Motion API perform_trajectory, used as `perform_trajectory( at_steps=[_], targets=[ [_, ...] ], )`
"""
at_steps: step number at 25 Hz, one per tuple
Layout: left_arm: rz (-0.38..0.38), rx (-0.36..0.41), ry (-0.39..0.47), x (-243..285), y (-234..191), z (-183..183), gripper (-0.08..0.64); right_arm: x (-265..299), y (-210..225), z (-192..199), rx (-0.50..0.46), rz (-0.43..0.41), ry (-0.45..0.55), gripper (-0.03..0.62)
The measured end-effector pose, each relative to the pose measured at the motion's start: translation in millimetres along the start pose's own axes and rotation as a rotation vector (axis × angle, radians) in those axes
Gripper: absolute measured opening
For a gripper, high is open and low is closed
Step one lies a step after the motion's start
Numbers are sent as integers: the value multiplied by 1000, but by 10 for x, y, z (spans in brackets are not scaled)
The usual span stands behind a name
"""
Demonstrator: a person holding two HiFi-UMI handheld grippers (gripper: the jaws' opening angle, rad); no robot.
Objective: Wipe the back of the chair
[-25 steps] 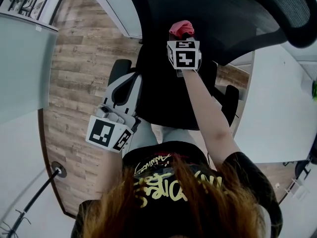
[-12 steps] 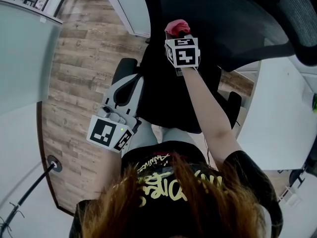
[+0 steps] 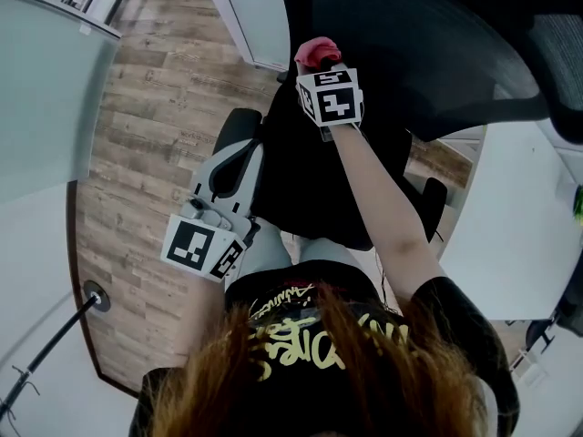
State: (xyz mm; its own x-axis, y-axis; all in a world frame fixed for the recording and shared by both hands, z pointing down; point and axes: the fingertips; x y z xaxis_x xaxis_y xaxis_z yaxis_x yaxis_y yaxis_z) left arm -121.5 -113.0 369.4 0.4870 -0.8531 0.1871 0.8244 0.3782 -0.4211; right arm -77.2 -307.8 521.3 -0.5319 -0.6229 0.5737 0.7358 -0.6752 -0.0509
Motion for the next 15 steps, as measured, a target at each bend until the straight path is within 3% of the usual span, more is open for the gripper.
perform_trajectory(
  at_steps=[11,15],
  targets=[
    [-22,-6,15,-41,-113,-48,-8,94,-110,-47,-21,-16,-5,64],
    [-18,-6,17,-41,-88,-58,-8,102,-162,-63,-69,-29,-13,64]
  ],
)
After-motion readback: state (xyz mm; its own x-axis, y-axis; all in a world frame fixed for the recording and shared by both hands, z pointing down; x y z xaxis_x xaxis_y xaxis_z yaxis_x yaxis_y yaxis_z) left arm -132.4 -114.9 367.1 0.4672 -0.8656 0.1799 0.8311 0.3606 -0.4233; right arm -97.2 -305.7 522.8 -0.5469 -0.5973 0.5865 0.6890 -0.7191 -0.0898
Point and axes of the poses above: the fingertips, and each gripper's own axes: x forward along the fingers, y to its right, z out of its underside, and after that the axes turned 9 degrees about -x, right-handed
